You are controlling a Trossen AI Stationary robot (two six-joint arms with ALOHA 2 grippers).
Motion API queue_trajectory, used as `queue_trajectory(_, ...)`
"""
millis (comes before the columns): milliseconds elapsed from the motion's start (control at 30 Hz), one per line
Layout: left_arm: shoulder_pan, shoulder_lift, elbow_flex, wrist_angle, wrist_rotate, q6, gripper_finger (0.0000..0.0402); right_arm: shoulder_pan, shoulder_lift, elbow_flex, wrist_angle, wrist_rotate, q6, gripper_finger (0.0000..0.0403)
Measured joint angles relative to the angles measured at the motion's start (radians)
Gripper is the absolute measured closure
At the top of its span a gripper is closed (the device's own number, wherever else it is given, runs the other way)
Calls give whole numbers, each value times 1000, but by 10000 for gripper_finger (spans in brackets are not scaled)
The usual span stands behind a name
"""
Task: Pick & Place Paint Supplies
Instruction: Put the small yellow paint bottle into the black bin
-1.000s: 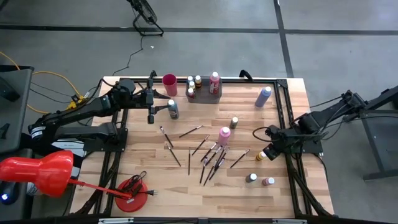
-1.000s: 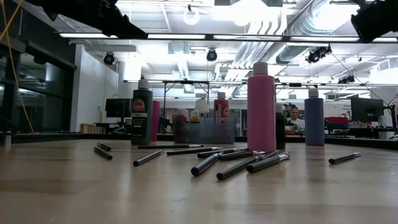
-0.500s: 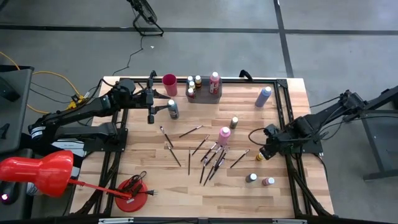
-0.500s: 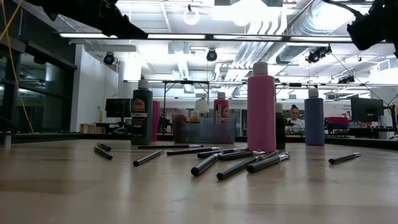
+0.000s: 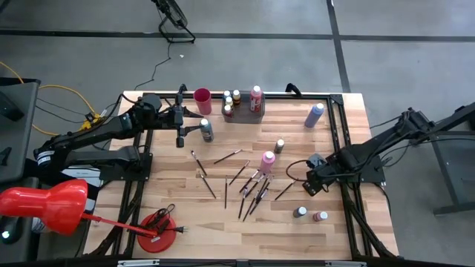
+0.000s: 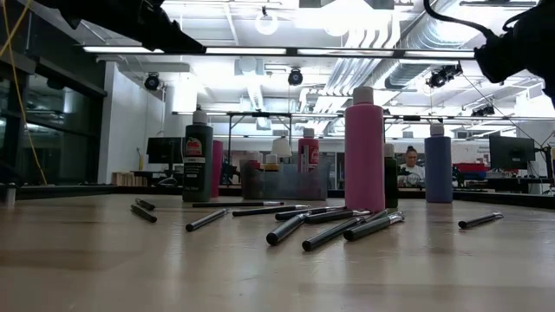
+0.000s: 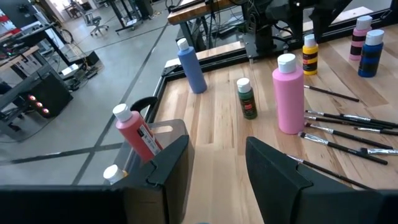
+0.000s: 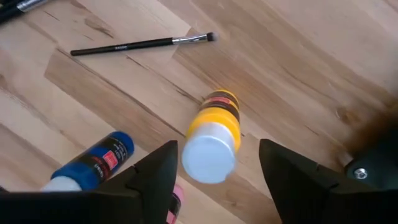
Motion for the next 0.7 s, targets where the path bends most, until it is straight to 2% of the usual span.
queue_trajectory(400, 0, 0, 0, 0, 0, 0, 249, 0, 45, 0, 17, -27, 2, 288)
queue_trajectory(700, 0, 0, 0, 0, 0, 0, 249, 0, 41, 0, 21, -29, 3, 284)
